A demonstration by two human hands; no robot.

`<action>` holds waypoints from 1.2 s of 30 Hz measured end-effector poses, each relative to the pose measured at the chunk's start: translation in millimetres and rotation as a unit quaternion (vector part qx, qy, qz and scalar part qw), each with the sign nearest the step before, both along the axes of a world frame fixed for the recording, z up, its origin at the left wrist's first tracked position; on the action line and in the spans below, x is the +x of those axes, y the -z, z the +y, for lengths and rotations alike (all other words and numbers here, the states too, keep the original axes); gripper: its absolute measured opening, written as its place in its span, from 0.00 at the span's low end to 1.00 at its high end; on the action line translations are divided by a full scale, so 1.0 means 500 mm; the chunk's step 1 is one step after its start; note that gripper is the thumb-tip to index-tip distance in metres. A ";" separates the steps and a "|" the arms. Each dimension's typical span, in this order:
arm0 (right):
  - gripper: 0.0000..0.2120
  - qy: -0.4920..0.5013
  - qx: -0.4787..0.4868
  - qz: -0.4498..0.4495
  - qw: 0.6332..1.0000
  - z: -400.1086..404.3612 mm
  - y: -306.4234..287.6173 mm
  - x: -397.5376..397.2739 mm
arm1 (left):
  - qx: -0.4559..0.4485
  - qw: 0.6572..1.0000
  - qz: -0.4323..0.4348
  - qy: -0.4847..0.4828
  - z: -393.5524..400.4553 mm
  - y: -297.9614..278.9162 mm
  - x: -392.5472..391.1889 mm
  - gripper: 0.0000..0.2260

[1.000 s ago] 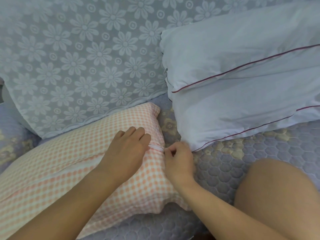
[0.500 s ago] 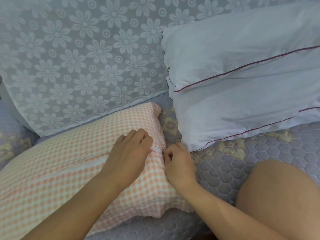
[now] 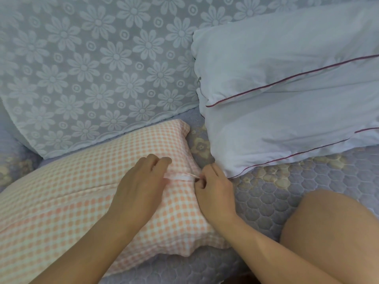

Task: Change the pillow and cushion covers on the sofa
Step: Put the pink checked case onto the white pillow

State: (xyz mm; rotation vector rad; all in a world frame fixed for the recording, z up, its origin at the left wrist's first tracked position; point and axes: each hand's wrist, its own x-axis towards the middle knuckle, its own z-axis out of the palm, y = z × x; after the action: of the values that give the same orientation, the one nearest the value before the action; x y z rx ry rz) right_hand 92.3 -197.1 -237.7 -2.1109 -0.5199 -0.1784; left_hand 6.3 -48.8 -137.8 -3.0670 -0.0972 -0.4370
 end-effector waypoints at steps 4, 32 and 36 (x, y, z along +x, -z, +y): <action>0.09 -0.020 0.010 -0.028 0.999 -0.017 -0.004 -0.016 | 0.083 0.996 0.001 0.021 0.017 -0.004 -0.021 0.17; 0.11 -0.252 -0.092 -0.329 0.905 0.147 -0.041 -0.059 | 0.095 0.962 -0.080 -0.243 0.396 0.019 -0.565 0.02; 0.13 -0.301 -0.060 -0.361 0.881 0.133 -0.039 -0.090 | 0.038 0.947 -0.111 -0.300 0.401 0.075 -0.597 0.12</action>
State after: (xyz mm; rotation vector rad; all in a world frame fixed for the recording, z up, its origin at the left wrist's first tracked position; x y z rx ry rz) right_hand 47.4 -130.7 -218.2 -1.8406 -1.6337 -0.5892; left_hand -292.4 151.8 -175.5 -2.6973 -0.9571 -0.7068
